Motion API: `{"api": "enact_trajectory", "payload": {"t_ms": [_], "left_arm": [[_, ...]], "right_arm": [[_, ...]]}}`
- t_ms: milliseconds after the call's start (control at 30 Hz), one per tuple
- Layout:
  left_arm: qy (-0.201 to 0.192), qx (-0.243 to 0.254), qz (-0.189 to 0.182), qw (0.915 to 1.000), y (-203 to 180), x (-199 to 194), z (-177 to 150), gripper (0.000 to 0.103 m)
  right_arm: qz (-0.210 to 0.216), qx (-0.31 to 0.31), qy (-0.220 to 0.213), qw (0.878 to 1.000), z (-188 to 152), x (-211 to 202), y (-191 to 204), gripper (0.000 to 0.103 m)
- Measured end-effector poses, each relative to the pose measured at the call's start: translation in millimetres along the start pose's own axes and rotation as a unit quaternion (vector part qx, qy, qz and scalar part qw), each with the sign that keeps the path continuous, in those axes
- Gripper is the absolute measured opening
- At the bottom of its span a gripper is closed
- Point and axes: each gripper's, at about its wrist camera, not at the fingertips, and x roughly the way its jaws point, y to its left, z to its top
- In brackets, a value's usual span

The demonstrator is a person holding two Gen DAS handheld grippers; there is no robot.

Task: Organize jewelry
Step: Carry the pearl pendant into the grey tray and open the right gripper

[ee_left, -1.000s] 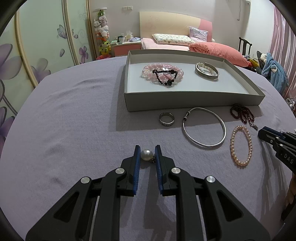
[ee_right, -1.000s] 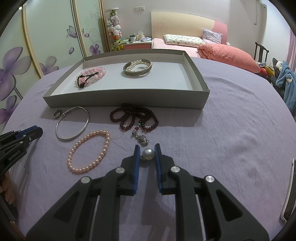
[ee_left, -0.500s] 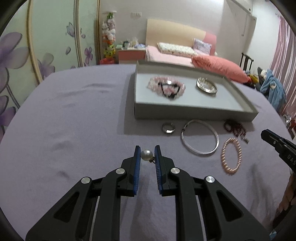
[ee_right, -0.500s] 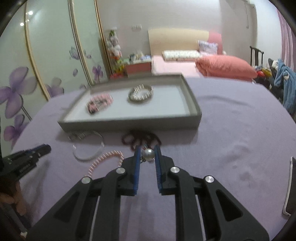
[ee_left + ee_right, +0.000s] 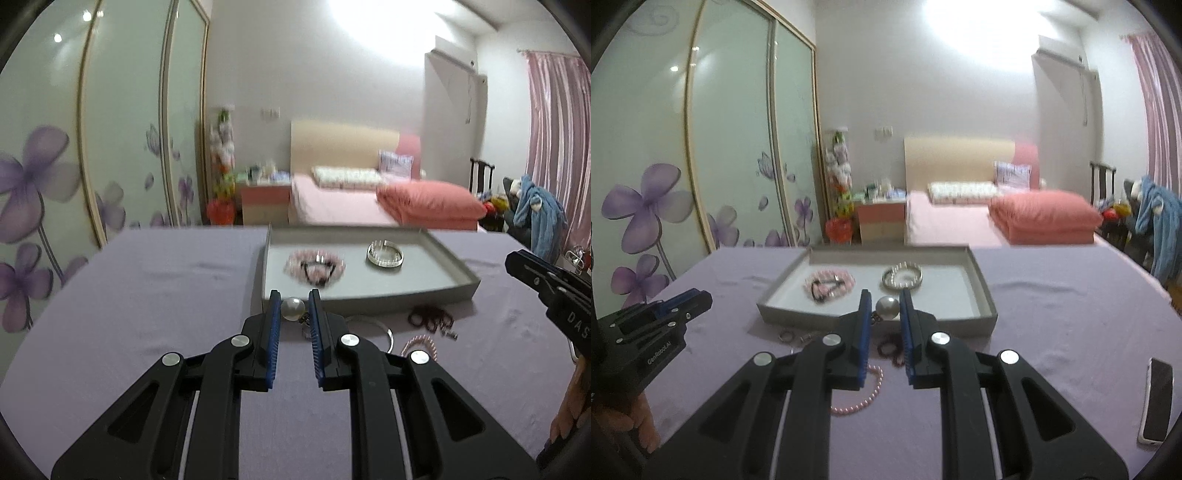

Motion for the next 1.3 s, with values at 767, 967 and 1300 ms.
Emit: {"api": "enact_trajectory", "payload": {"t_ms": [767,967,1300], "left_arm": [[-0.091,0.009,0.016,0.9957,-13.6,-26.5,-6.0,0.016],[-0.089,0.011,0.012,0.9959,-14.2,-27.0,-3.8,0.016],[-0.081,0.02,0.005,0.9965,-17.6,-15.5,5.0,0.016]], "right_arm": [[-0.048,-0.017,-0.106,0.993,-11.3,-31.4,7.2,0.016],[-0.048,-0.016,-0.105,0.993,-12.2,-30.9,7.0,0.016],[-0.046,-0.017,-0.102,0.994,-4.3,-21.6,4.1,0.016]]}}
